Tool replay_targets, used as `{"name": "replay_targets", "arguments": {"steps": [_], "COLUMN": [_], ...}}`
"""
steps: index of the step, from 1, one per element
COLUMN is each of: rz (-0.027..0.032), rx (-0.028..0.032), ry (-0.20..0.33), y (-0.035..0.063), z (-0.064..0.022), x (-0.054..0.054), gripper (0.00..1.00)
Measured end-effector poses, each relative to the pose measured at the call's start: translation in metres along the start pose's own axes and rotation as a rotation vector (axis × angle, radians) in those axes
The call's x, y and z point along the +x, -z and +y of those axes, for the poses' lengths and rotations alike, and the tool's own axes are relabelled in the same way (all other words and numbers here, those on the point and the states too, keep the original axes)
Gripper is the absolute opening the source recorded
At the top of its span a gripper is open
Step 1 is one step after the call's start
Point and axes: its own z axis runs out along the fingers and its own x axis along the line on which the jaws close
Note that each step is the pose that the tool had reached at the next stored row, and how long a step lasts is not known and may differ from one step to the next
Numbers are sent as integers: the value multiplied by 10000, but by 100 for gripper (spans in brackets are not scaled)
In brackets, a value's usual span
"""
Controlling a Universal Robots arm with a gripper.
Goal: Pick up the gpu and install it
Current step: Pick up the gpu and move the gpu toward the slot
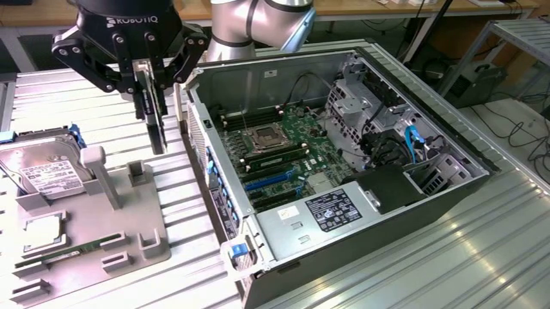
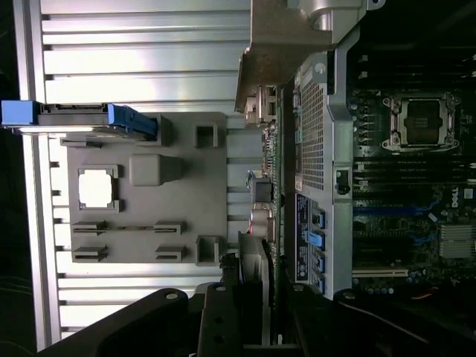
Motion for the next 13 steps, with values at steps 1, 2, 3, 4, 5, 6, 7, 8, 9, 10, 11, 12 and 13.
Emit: {"name": "replay_targets", "arguments": {"steps": [1,2,3,4,5,6,7,8,9,10,11,12,13], "rz": [0,-1,0,0,0,0,0,0,0,0,0,0,0], "rx": [0,0,0,1,0,0,0,0,0,0,0,0,0], "ry": [0,0,0,0,0,0,0,0,0,0,0,0,0], "y": [0,0,0,0,0,0,0,0,-1,-1,-1,-1,-1], "z": [0,0,1,1,1,1,2,2,2,2,2,3,3], "x": [-13,-21,-31,-50,-60,-70,-86,-98,-108,-118,-126,-140,-157], "gripper": [28,28,28,28,28,28,28,28,28,28,28,28,28]}}
